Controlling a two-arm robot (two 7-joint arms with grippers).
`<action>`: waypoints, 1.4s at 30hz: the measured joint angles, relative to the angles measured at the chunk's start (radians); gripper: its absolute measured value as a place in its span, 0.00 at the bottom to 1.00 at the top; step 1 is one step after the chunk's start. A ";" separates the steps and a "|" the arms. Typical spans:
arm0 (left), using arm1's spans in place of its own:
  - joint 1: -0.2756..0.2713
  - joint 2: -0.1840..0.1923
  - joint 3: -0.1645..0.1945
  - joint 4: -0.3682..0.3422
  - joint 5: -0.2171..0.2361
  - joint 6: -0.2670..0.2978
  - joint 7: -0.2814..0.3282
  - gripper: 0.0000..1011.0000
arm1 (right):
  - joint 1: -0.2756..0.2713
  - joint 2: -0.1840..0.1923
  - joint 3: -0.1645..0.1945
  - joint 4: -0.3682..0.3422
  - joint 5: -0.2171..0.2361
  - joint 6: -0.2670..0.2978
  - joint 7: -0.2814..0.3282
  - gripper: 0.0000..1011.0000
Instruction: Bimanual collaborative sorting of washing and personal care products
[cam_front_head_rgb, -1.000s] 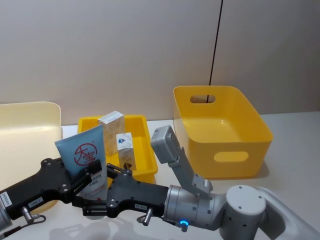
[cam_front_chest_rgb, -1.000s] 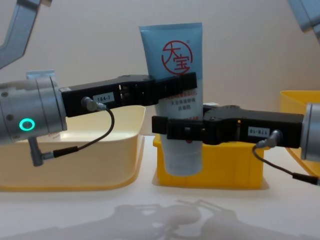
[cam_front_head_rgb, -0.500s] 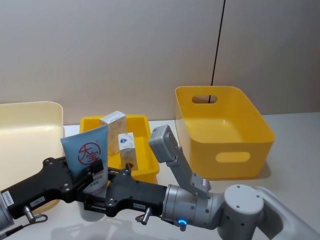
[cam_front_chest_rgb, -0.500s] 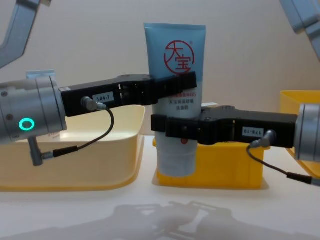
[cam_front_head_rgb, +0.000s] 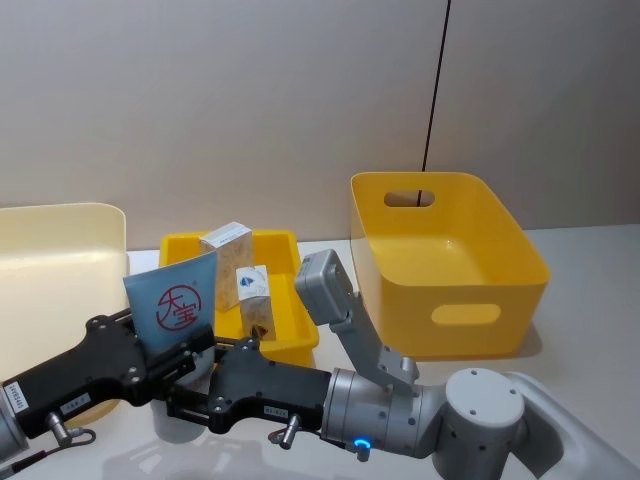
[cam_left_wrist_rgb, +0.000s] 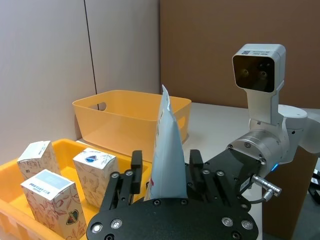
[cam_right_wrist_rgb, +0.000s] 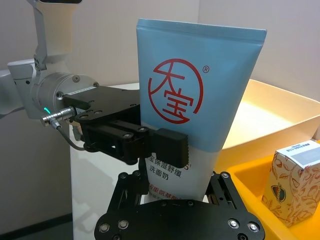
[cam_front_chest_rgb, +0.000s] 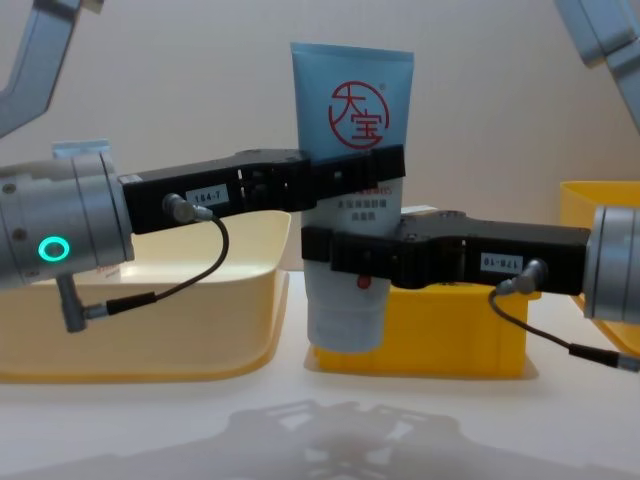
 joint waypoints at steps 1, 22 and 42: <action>0.000 0.000 0.000 0.000 0.000 0.000 0.000 0.57 | 0.000 0.000 0.000 0.000 0.000 0.000 0.000 0.52; 0.000 0.000 0.000 0.000 0.000 0.000 0.000 0.99 | -0.024 0.017 0.019 -0.027 0.007 -0.001 -0.033 0.41; 0.000 0.000 0.000 0.000 0.000 0.000 0.000 0.99 | -0.141 0.077 0.131 -0.138 0.009 -0.019 -0.220 0.39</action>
